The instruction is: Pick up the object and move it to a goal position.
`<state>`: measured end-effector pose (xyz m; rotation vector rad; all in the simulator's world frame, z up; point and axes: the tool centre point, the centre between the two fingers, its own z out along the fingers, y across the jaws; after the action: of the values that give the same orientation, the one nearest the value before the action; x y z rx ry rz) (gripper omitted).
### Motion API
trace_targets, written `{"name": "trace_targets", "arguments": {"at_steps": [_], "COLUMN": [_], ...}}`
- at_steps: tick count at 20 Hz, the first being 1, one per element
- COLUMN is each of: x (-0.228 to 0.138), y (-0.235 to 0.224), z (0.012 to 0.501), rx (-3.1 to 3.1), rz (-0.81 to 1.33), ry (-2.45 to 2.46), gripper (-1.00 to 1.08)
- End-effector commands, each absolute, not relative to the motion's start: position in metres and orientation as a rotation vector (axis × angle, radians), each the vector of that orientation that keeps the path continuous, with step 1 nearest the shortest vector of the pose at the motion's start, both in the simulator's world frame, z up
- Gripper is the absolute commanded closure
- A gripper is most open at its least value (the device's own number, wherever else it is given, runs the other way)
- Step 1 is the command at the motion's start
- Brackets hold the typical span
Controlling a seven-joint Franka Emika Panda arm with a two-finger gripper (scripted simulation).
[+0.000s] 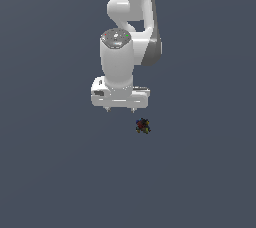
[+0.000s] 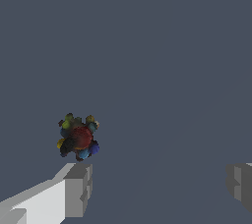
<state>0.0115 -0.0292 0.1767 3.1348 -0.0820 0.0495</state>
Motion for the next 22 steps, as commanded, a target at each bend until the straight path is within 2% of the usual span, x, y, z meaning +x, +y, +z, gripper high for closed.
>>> {"name": "trace_targets", "arguments": {"at_steps": [1,14,22], "x": [0.011,0.017,0.016], "y": [-0.029,-0.038,-0.01], "z": [0.177,0.177,0.152], "rx": [3.135,3.116,3.123], "rz": [0.049,0.073,0.056], "ry": [-0.082,-0.014,-0.017], "gripper": [-0.92,-0.92,-0.92]}}
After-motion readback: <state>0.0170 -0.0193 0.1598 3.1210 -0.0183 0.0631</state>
